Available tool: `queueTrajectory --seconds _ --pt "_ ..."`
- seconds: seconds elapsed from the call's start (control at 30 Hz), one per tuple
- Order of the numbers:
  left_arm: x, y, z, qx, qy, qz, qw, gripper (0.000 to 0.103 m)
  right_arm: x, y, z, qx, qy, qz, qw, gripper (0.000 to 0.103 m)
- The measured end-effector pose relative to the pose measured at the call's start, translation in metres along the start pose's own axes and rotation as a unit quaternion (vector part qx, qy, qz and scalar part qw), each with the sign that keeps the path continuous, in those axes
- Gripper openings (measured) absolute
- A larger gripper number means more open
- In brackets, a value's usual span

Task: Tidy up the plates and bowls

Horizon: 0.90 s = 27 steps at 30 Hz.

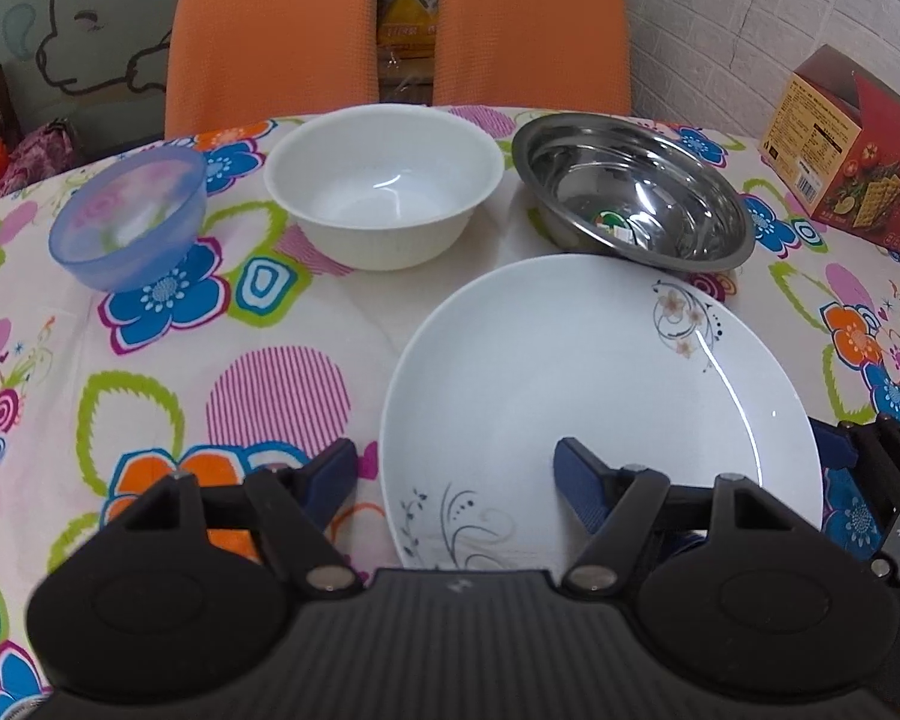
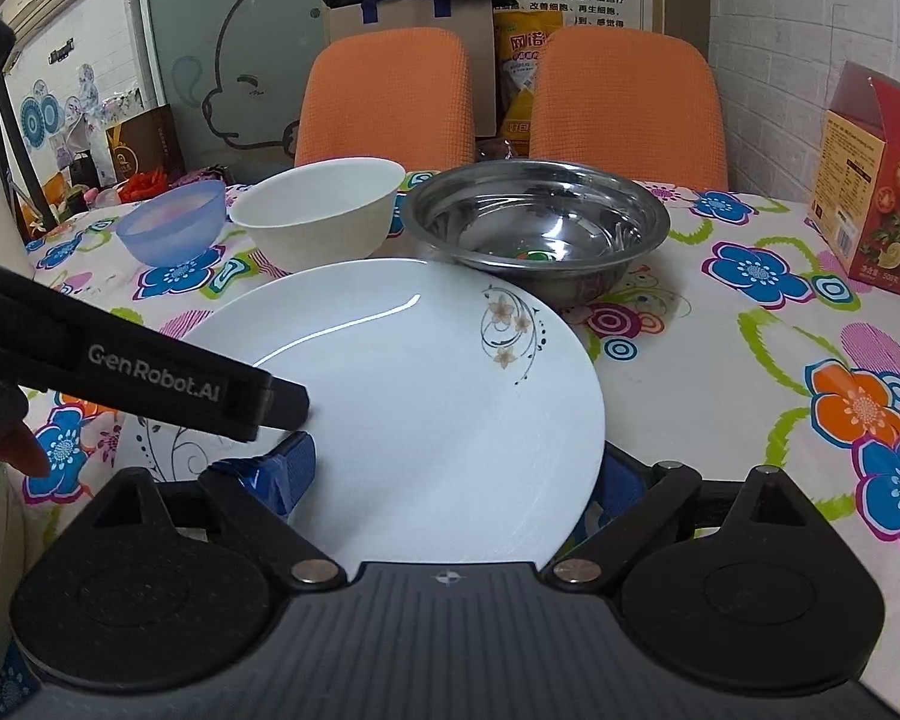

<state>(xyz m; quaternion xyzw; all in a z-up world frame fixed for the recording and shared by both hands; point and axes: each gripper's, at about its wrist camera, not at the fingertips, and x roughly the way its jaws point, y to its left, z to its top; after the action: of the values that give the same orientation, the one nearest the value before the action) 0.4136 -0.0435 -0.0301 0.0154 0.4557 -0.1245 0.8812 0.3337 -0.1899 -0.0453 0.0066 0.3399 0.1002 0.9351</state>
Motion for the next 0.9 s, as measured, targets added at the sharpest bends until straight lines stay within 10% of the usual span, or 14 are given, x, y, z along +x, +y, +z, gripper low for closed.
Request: queueTrajectory --seconds 0.47,0.9 --pt "-0.003 0.042 0.011 -0.067 0.033 -0.092 0.9930 0.072 0.000 0.000 -0.002 -0.005 -0.002 0.008 1.000 0.083" --pt "0.000 0.001 0.007 0.010 0.019 -0.022 0.9995 0.057 -0.002 0.008 0.000 -0.005 0.009 -0.003 1.000 0.081"
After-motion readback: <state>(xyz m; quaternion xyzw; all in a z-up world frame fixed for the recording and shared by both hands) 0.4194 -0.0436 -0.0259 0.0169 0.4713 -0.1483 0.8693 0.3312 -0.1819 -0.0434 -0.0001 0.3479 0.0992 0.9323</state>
